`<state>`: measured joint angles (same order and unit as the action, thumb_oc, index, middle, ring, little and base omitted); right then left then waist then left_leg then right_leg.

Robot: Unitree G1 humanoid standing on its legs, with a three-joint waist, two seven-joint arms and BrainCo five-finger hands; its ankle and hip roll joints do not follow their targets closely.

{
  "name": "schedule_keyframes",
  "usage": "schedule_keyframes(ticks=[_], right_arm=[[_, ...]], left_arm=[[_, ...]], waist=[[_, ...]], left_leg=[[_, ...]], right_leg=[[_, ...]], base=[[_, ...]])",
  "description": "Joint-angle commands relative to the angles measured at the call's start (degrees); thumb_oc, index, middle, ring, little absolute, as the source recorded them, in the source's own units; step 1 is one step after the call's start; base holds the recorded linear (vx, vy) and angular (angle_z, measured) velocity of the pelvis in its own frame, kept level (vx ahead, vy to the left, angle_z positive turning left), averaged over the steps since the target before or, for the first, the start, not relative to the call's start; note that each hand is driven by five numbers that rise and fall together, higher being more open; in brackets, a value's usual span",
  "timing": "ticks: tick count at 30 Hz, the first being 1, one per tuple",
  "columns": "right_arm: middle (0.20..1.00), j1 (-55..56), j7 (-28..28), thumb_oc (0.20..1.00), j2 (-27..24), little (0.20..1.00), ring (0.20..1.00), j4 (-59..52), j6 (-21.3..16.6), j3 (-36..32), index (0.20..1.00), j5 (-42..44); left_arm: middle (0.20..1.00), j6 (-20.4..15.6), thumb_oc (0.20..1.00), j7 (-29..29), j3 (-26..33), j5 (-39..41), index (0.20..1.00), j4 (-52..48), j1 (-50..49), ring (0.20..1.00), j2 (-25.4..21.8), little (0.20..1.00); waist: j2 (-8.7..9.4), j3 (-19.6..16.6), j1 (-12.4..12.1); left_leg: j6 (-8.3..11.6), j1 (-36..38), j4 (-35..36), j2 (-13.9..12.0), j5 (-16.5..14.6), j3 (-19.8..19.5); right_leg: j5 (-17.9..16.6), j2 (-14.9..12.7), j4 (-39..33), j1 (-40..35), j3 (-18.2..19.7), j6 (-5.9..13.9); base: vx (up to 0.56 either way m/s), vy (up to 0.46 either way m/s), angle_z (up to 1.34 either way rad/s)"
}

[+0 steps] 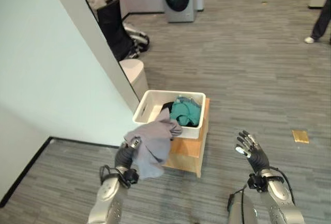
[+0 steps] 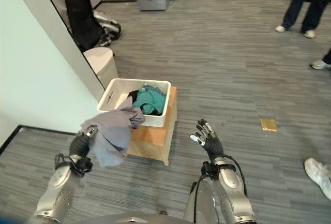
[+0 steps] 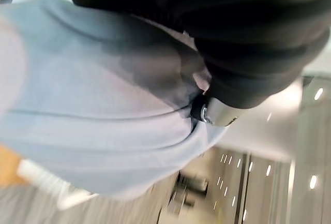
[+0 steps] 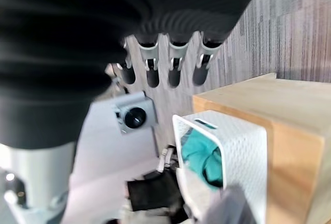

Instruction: Pick up bed clothes into laundry basket.

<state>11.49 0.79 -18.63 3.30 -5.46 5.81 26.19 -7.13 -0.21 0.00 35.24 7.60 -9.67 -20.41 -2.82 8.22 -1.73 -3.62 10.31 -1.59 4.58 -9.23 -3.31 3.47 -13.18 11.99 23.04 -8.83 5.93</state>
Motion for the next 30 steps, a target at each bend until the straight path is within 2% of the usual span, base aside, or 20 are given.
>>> schedule_keyframes(ticks=[1, 3, 6, 9, 11, 13, 14, 17, 18, 19, 20, 21, 23, 28, 30], right_arm=[[1.000, -1.61, 1.18, 1.000, -0.34, 1.000, 1.000, -2.94, -3.19, -4.55, 1.000, 1.19], [1.000, -1.53, 1.70, 1.000, -1.10, 1.000, 1.000, -1.99, -2.98, -5.34, 1.000, 0.90], [1.000, -1.26, 1.71, 1.000, -1.12, 1.000, 1.000, -1.94, -2.92, -5.13, 1.000, 1.63], [1.000, 0.50, 1.98, 1.000, -0.36, 1.000, 1.000, -2.42, -2.58, -6.32, 1.000, 1.28], [1.000, -0.09, 2.46, 1.000, -0.73, 1.000, 1.000, -1.82, -2.72, -6.51, 1.000, 1.18], [1.000, -1.01, 2.74, 1.000, -1.23, 1.000, 1.000, -1.72, -2.72, -6.03, 1.000, 1.06], [1.000, -1.96, 2.98, 1.000, -1.76, 1.000, 1.000, -1.68, -2.46, -5.50, 1.000, 0.97], [1.000, -3.15, 3.61, 1.000, -2.41, 1.000, 1.000, -1.53, -2.05, -4.03, 1.000, 1.33], [1.000, -3.26, 3.61, 1.000, -2.30, 1.000, 1.000, -1.49, -2.06, -4.07, 1.000, 1.33], [1.000, -3.44, 4.28, 1.000, -2.99, 1.000, 1.000, -1.30, -1.41, -2.94, 1.000, 1.57], [1.000, -3.53, 4.29, 1.000, -2.85, 1.000, 1.000, -1.26, -1.41, -3.02, 1.000, 1.58], [1.000, -3.78, 4.71, 1.000, -3.39, 1.000, 1.000, -0.91, -1.03, -2.31, 1.000, 1.98], [1.000, -4.12, 4.99, 1.000, -3.75, 1.000, 1.000, -0.45, -0.85, -1.22, 1.000, 2.53], [1.000, -5.11, 5.00, 1.000, -4.62, 1.000, 1.000, 0.55, -1.01, 0.64, 1.000, 2.94], [1.000, -5.34, 5.14, 1.000, -5.06, 1.000, 1.000, 1.41, -1.08, 2.00, 1.000, 3.32]], left_arm=[[0.200, -4.68, 0.200, -1.14, -0.02, -0.65, 0.200, -5.53, 1.42, 0.200, -1.98, 0.200], [0.200, -4.57, 0.200, -2.04, 0.32, -0.62, 0.200, -6.39, 0.18, 0.200, -1.03, 0.200], [0.200, -4.70, 0.200, -1.07, 1.42, 0.32, 0.200, -6.07, -0.66, 0.200, -0.42, 0.200], [0.200, -5.51, 0.200, 1.33, 7.98, -2.99, 0.200, -10.06, -3.41, 0.200, -0.48, 0.200], [0.200, -6.41, 0.200, 2.21, 10.73, -6.84, 0.200, -14.52, -0.76, 0.200, -4.50, 0.200], [0.200, -6.81, 0.200, 2.70, 11.05, -7.62, 0.200, -15.27, 2.09, 0.200, -7.31, 0.200], [0.200, -6.86, 0.200, 3.26, 11.87, -9.04, 0.200, -15.76, 5.04, 0.200, -10.88, 0.200], [0.200, -7.32, 0.200, 4.73, 12.36, -9.76, 0.200, -15.12, 10.99, 0.200, -17.27, 0.200], [0.200, -7.39, 0.200, 4.76, 12.27, -9.73, 0.200, -14.92, 11.23, 0.200, -17.43, 0.200], [0.200, -7.51, 0.200, 5.52, 12.07, -9.48, 0.200, -13.87, 15.76, 0.200, -22.53, 0.200], [0.200, -7.62, 0.200, 5.52, 11.86, -9.40, 0.200, -13.58, 16.11, 0.200, -22.74, 0.200], [0.200, -7.52, 0.200, 5.34, 10.90, -8.19, 0.200, -11.86, 19.60, 0.200, -27.21, 0.200], [0.200, -7.25, 0.200, 4.75, 8.05, -7.04, 0.200, -9.19, 24.25, 0.200, -31.57, 0.200], [0.200, -6.32, 0.200, 3.13, -1.85, -5.44, 0.200, -0.60, 35.03, 0.200, -38.13, 0.200], [0.200, -5.04, 0.200, 2.13, -8.95, -5.52, 0.200, 5.91, 42.13, 0.200, -40.60, 0.200]], waist=[[2.61, -0.67, -2.08], [2.54, -2.01, -2.25], [2.68, -1.98, -2.79], [3.09, -2.52, -3.53], [3.14, -2.75, -3.49], [3.07, -3.05, -3.32], [2.85, -3.23, -3.13], [2.57, -3.33, -2.84], [2.67, -3.21, -2.89], [2.33, -3.54, -2.53], [2.44, -3.44, -2.62], [2.24, -3.58, -2.43], [2.07, -3.73, -2.09], [1.91, -3.91, -1.39], [1.85, -4.11, -0.56]], left_leg=[[1.92, -8.18, 2.62, -2.71, 8.47, -2.36], [2.71, -8.31, 3.81, -3.26, 9.13, -3.78], [3.19, -8.45, 4.04, -3.61, 9.54, -5.05], [3.46, -7.92, 5.50, -3.93, 10.06, -5.99], [3.74, -7.38, 5.82, -4.27, 9.91, -5.71], [3.86, -7.05, 6.05, -4.43, 9.80, -5.42], [4.01, -6.77, 6.22, -4.52, 9.84, -5.07], [4.20, -6.47, 6.42, -4.59, 9.79, -4.81], [4.20, -6.44, 6.41, -4.59, 9.78, -4.80], [4.30, -6.34, 6.51, -4.65, 9.78, -4.58], [4.30, -6.33, 6.50, -4.64, 9.77, -4.58], [4.40, -6.25, 6.54, -4.66, 9.83, -4.48], [4.53, -6.23, 6.59, -4.70, 9.95, -4.37], [4.75, -6.15, 6.59, -4.92, 9.94, -3.98], [5.00, -6.03, 6.59, -5.20, 9.89, -3.41]], right_leg=[[-3.77, 3.85, -7.82, -21.02, 4.04, 2.43], [-3.22, 5.10, -10.56, -23.21, 2.38, 1.68], [-3.10, 5.73, -12.02, -24.42, 0.54, 0.99], [-2.93, 6.40, -13.61, -26.03, -0.78, 0.72], [-2.88, 6.70, -14.30, -26.59, -0.56, 0.63], [-2.90, 6.72, -14.58, -26.98, -0.50, 0.72], [-2.81, 6.79, -14.59, -27.24, -0.45, 0.78], [-2.76, 6.80, -14.44, -27.30, -0.55, 0.94], [-2.76, 6.80, -14.44, -27.33, -0.54, 0.94], [-2.80, 6.81, -14.45, -27.41, -0.52, 1.06], [-2.79, 6.81, -14.45, -27.42, -0.53, 1.06], [-2.87, 6.84, -14.48, -27.49, -0.49, 1.22], [-3.04, 6.81, -14.59, -27.54, -0.44, 1.42], [-3.51, 6.78, -15.03, -27.57, -0.24, 1.76], [-3.93, 6.94, -15.84, -27.83, 0.17, 2.01]], base=[[0.24, -0.295, 2.49], [0.18, -0.195, 2.61], [0.03, -0.074, 0.80], [0.03, -0.041, 0.08], [0.01, 0.001, -0.08], [0.00, 0.013, -0.17], [0.00, 0.023, -0.14], [-0.01, 0.017, -0.37], [0.00, 0.015, -0.55], [0.00, 0.008, -0.46], [0.00, 0.018, -0.29], [0.00, 0.013, -0.41], [0.00, 0.012, -0.38], [0.01, 0.010, -0.14], [0.02, 0.024, -0.08]])
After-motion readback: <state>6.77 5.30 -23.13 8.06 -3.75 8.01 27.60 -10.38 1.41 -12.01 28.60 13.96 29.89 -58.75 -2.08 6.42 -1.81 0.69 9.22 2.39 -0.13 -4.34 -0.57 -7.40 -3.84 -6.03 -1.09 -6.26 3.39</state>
